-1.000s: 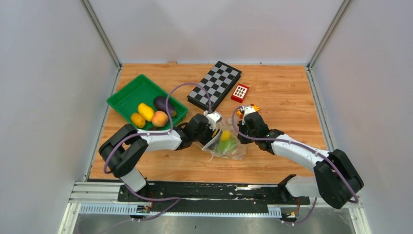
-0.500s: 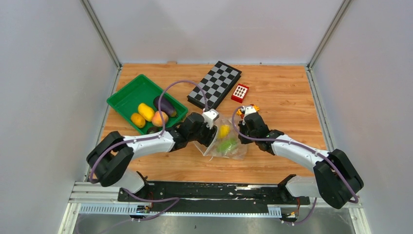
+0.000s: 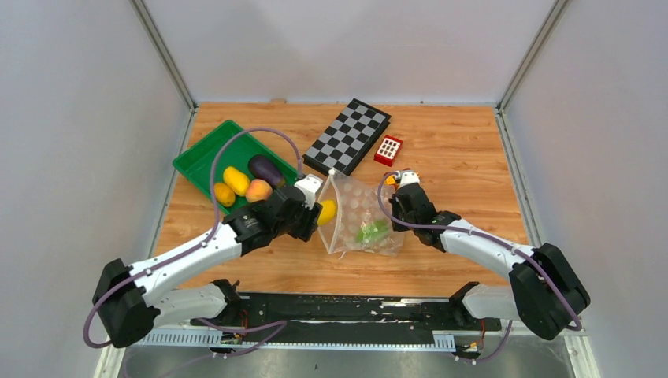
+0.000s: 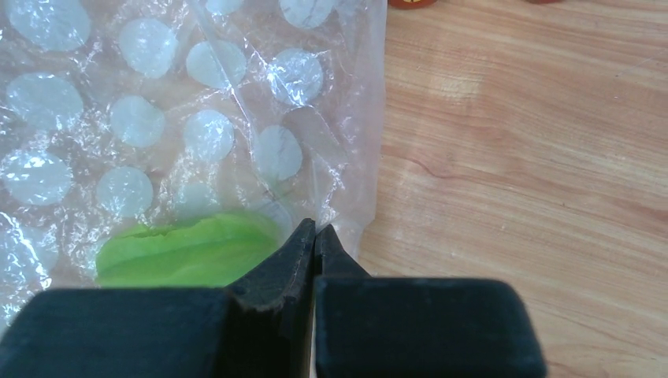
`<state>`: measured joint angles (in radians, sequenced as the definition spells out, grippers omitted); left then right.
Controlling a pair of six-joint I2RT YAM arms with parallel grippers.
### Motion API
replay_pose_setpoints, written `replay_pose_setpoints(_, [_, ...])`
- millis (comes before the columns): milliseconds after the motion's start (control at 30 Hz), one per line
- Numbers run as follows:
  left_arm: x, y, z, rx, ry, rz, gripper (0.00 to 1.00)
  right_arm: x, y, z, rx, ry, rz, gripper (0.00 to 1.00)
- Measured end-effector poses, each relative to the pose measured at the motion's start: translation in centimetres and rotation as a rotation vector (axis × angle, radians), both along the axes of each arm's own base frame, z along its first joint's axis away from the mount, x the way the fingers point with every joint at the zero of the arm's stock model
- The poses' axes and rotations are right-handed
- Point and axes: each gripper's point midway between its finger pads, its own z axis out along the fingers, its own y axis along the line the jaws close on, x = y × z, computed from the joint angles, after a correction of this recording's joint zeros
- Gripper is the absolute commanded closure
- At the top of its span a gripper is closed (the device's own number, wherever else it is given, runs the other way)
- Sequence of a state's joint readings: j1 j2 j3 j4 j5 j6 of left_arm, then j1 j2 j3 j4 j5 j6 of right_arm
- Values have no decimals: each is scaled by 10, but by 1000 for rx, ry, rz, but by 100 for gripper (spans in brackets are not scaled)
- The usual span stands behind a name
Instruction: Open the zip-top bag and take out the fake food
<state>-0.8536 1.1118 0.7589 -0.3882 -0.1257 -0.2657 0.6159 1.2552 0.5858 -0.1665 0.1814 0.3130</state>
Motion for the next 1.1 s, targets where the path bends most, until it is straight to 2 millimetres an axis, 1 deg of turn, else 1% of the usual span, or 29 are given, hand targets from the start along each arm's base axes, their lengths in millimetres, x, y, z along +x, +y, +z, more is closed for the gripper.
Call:
replay_pose_setpoints(100, [-2,26,12,61,-6,89,74,1,-2,-1,-5,-4,-12,100])
replay_pose_setpoints(200, [1,48,28,104,-25,189,82,-1,-5,-5,-12,0,-23,100])
replay_pose_setpoints(300, [7,69,39,124,-35,291,82,-1,-6,-5,-13,0,-32,100])
replay_pose_setpoints(400, [20,98,42,136,-30,436,81,-1,-7,-5,-13,-1,-39,100])
replay_pose_setpoints(500, [35,133,41,144,-24,603,81,0,-7,-5,-11,-1,-45,100])
replay_pose_setpoints(633, [55,171,39,125,-13,792,81,-2,-8,-7,-12,3,-46,100])
replay_pose_setpoints(733, [76,193,41,97,-18,904,80,-2,-8,-7,-11,4,-48,99])
replay_pose_setpoints(800, [97,206,44,67,-19,972,78,-2,-8,-7,-10,4,-48,99])
replay_pose_setpoints(867, [115,212,44,48,-16,1005,77,-2,-8,-7,-9,4,-48,99])
replay_pose_setpoints(933, [142,219,43,23,-4,1040,75,-3,-8,-6,-5,1,-49,99])
replay_pose_setpoints(1000, [165,225,40,12,10,1060,74,-3,-8,-5,-1,-2,-49,99])
replay_pose_setpoints(1067, [194,230,30,7,33,1079,74,-3,-8,-3,3,-8,-49,99])
replay_pose_setpoints(1100, [200,234,27,8,38,1088,73,-3,-8,-3,4,-10,-49,99])
